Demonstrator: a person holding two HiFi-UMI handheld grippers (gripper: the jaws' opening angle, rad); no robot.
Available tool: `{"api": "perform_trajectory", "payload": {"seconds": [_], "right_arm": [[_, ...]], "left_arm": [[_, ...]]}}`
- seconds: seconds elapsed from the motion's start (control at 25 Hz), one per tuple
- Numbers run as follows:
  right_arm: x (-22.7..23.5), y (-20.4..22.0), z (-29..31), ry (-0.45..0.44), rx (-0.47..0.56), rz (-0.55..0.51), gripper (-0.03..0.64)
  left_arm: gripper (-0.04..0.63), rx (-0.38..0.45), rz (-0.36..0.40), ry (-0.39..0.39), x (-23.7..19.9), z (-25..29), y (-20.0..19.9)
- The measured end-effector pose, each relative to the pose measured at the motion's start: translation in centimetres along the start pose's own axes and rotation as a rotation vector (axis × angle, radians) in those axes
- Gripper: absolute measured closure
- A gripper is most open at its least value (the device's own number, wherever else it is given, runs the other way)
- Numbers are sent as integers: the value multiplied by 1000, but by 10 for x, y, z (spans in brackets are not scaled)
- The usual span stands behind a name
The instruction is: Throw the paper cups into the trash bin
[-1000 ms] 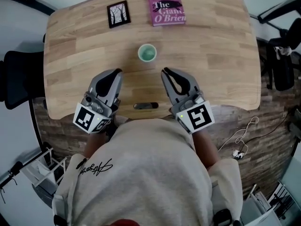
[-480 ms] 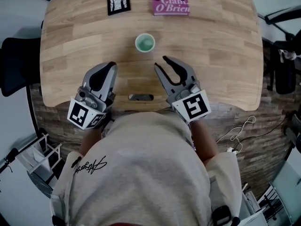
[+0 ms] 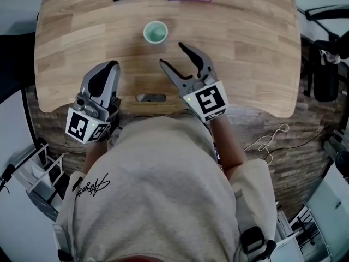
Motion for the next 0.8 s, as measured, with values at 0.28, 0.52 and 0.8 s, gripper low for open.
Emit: {"api": "perform_trajectory", "payload": {"seconds": [0.28, 0.52, 0.8], "right_arm": [[9, 20, 16, 2, -13, -21, 362], [15, 30, 29, 5, -45, -24, 362], [17, 40, 47, -1, -94, -31, 359]], "left_arm": [[592, -9, 0, -41, 1, -10, 3], [592, -16, 2, -83, 1, -20, 4], [592, -30, -8, -121, -3, -31, 6]]}}
Point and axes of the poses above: the fingertips, and each gripper's own axes: z forward along the fingers, x to its right, y out of its underside, the point moved 9 cm from there along -z, backward along the fingers, and after that the axes turned 2 degrees about -x, right-handed, at the moved point
